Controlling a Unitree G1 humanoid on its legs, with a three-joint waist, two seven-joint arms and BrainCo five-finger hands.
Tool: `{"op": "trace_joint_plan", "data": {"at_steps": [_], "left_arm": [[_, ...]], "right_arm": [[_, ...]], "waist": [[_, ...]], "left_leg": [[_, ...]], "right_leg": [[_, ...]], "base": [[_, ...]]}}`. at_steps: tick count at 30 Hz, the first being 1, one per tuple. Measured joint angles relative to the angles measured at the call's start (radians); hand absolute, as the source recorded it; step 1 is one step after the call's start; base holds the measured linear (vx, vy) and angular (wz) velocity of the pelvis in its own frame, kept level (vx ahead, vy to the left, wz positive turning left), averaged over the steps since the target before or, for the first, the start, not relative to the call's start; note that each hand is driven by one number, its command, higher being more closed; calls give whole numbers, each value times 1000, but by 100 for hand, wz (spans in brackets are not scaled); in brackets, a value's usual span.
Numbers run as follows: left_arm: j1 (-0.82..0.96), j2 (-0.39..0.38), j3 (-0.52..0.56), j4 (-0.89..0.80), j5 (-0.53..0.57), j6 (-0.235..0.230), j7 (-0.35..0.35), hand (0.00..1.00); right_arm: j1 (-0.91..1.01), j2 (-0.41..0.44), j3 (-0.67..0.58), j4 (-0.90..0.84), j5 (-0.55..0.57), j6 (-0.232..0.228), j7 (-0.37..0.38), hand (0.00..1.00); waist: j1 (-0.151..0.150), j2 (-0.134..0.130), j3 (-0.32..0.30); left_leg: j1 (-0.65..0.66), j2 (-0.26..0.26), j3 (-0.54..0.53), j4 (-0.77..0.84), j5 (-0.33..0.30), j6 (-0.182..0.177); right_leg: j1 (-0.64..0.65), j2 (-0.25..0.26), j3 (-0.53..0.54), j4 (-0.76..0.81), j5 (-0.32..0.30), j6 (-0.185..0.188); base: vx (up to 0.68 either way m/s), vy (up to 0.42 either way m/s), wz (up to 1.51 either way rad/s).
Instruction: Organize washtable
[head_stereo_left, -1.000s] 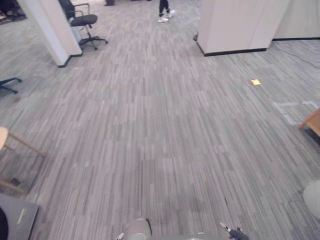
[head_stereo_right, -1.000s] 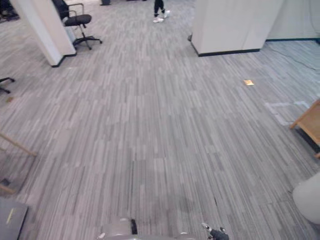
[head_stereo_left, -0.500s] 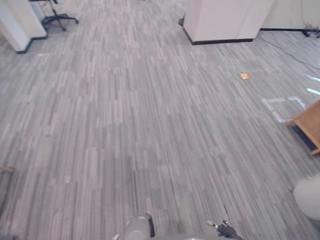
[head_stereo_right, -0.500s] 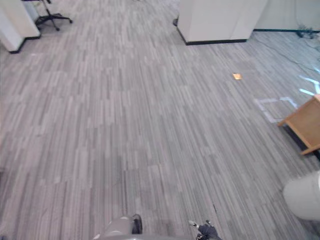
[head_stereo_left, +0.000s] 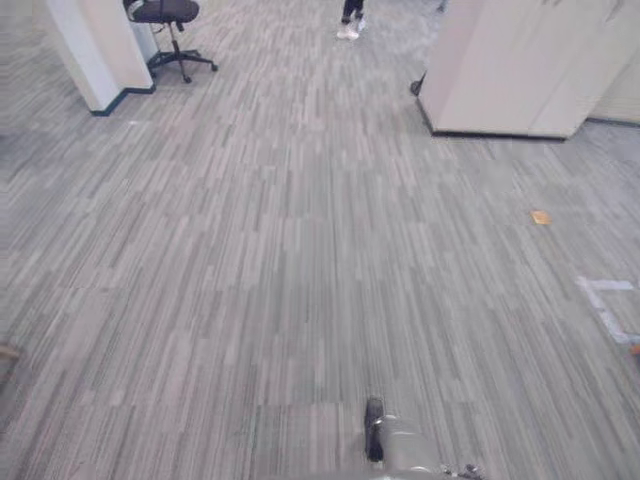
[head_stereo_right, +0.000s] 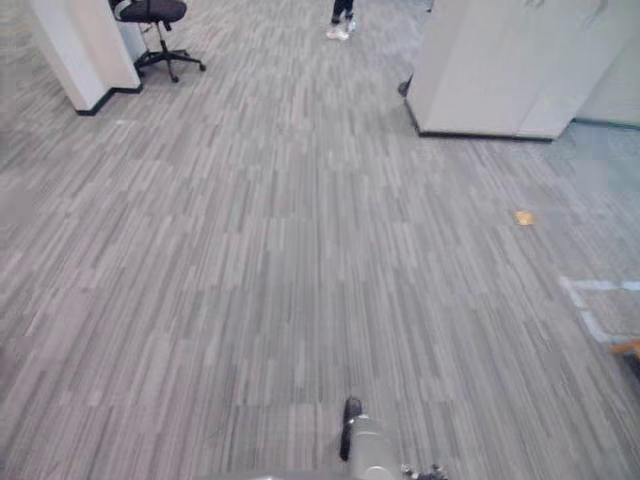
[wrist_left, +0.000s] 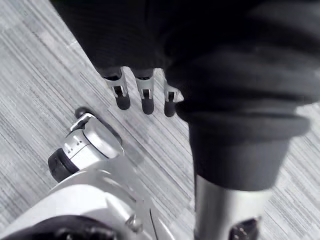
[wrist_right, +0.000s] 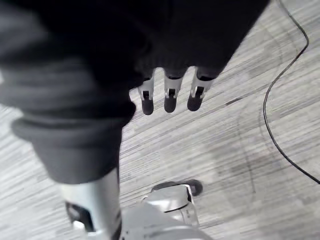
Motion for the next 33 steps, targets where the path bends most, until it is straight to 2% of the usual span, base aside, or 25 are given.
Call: {"op": "trace_joint_plan", "data": {"at_steps": [1, 3, 5, 6, 7, 8, 9, 10, 12, 14, 16, 18, 20, 21, 22, 23, 24, 25, 27, 28, 29, 30, 31, 32, 33], "left_arm": [[-1, -1, -4, 0, 2, 1, -5, 0], [1, 1, -1, -3, 11, 2, -11, 0], [-1, 0, -1, -3, 30, 4, -12, 0], [-3, -1, -2, -4, 30, 7, -15, 0], [-2, 2, -4, -6, 30, 8, -15, 0], [-2, 8, -12, -4, 29, 9, -14, 0], [-2, 8, -28, -5, 28, 13, -12, 0], [1, 8, -53, -4, 27, 14, -8, 0], [3, 11, -82, -17, 21, 12, -4, 0], [2, 15, -113, -20, 17, 5, 3, 0], [0, 18, -136, -19, 6, 4, 12, 0], [0, 29, -157, -21, -4, 0, 14, 0], [1, 31, -164, -19, -11, 0, 15, 0], [5, 32, -167, -15, -14, 0, 14, 0], [4, 51, -177, -11, -16, -3, 15, 0], [-2, 56, -181, -11, -16, -11, 15, 0], [-4, 67, -187, -10, -18, -19, 15, 0], [-5, 74, -188, -9, -19, -19, 14, 0], [-5, 82, -198, -4, -25, -19, 12, 0], [-5, 92, -207, 2, -25, -19, 10, 0], [-6, 88, -207, 1, -25, -19, 10, 0], [4, 88, -209, 7, -30, -17, 9, 0], [8, 95, -214, 14, -32, -17, 9, 0], [9, 109, -240, 36, -32, -16, 9, 0], [5, 129, -239, 53, -31, -6, 8, 0]], "right_arm": [[0, -1, 1, 0, 0, -1, 0, 0], [2, -4, 11, 0, -2, 3, 3, 0], [2, -8, 8, -2, -4, 8, 10, 0], [4, -13, 6, -8, -4, 10, 20, 0], [13, -12, -7, -14, -4, 11, 23, 0], [15, -13, -18, -15, -4, 10, 22, 0], [11, -10, -33, -13, -2, 11, 20, 0], [5, -8, -50, 3, -1, 10, 18, 0], [0, -4, -68, 19, 8, 12, 11, 0], [-14, -7, -75, 40, 10, 10, -2, 0], [-25, -3, -94, 51, 17, 11, -4, 0], [-29, 6, -96, 53, 17, 10, -4, 0], [-30, 4, -90, 53, 16, 9, -5, 0], [-31, 6, -87, 56, 16, 9, -5, 0], [-37, 7, -63, 68, 16, 8, -5, 0], [-43, 3, -47, 71, 15, 7, -3, 0], [-63, 4, -35, 79, 16, 4, -4, 0], [-74, 4, -20, 85, 15, 2, -4, 0], [-97, 9, -4, 90, 14, -2, -2, 0], [-108, 7, 0, 97, 14, -8, -1, 0], [-111, 3, 11, 102, 13, -14, -2, 0], [-114, 6, 19, 109, 4, -19, 1, 0], [-118, 7, 18, 117, 5, -19, 3, 0], [-124, 2, 15, 119, 6, -19, 4, 0], [-117, 0, 3, 124, 5, -19, 2, 0]], "waist": [[-4, 1, 0], [-8, 1, -3], [-10, 15, 2], [-11, 24, -3], [-7, 25, -4], [-5, 25, -3], [-5, 33, -3], [-7, 30, -1], [-4, 27, -1], [3, 26, 1], [14, 19, 4], [19, 2, 14], [19, 0, 14], [22, -10, 11], [17, -27, 6], [15, -37, 5], [22, -43, 15], [24, -37, 21], [28, -51, 19], [43, -49, 17], [52, -49, 9], [54, -41, 2], [51, -49, -4], [44, -71, -2], [31, -93, 10]], "left_leg": [[7, 1, -1, -9, 57, -11], [12, 9, -16, 12, 128, -14], [-36, 30, -75, 164, 165, -25], [-120, 45, -118, 347, 247, -43], [-207, 62, -144, 534, 414, -69], [-253, 75, -145, 629, 423, -71], [-342, 100, -118, 786, 399, -36], [-405, 106, -60, 861, 351, 10], [-482, 105, 26, 856, 279, 53], [-531, 104, 103, 767, 228, 57], [-556, 81, 141, 596, 194, 55], [-557, 30, 159, 308, 195, 56], [-555, -5, 130, 114, 214, 39], [-534, -40, 128, 58, 330, 63], [-517, -81, 144, 41, 311, 94], [-525, -82, 144, 57, 304, 107], [-539, -76, 146, 107, 268, 112], [-552, -68, 147, 144, 243, 113], [-558, -64, 147, 202, 199, 107], [-563, -56, 146, 237, 156, 107], [-568, -55, 146, 256, 115, 115], [-576, -66, 153, 268, 74, 130], [-578, -76, 162, 272, 61, 140], [-573, -110, 173, 307, 29, 153], [-548, -158, 173, 342, -11, 166]], "right_leg": [[-18, -2, -6, 59, -44, -12], [-20, 1, -35, 118, -106, -29], [21, 15, -53, 132, -180, -38], [52, 31, -61, 140, -216, -49], [98, 49, -68, 131, -244, -61], [123, 57, -75, 118, -251, -66], [170, 69, -81, 91, -261, -77], [228, 70, -80, 49, -268, -90], [315, 68, -76, -26, -269, -92], [367, 61, -61, -67, -268, -84], [401, 44, -43, -87, -273, -61], [449, -4, -28, -102, -304, -20], [476, -35, -26, -112, -327, 14], [500, -64, -17, -124, -344, 45], [521, -84, 7, -165, -339, 40], [528, -82, 16, -188, -319, 28], [551, -75, 33, -227, -283, 9], [563, -72, 40, -248, -264, 7], [579, -75, 64, -262, -234, 25], [579, -79, 87, -254, -231, 28], [569, -76, 102, -232, -235, 35], [528, -89, 120, -155, -264, 80], [488, -99, 131, -53, -296, 120], [369, -121, 174, 254, -310, 147], [300, -141, 213, 451, -239, 177]], "base": [[596, -347, 2], [491, -334, 3], [284, -235, 16], [291, -259, 12], [279, -235, 6], [277, -180, 3], [260, -100, 5], [267, -73, 7], [290, -8, 7], [278, 87, -17], [260, 160, -26], [307, 235, -7], [332, 264, 2], [483, 342, 12], [471, 330, 14], [397, 254, 10], [274, 215, -4], [317, 248, -11], [277, 213, -11], [210, 181, -26], [174, 189, -34], [138, 132, -24], [182, 134, -5], [212, 146, 28], [291, 162, 38]]}}
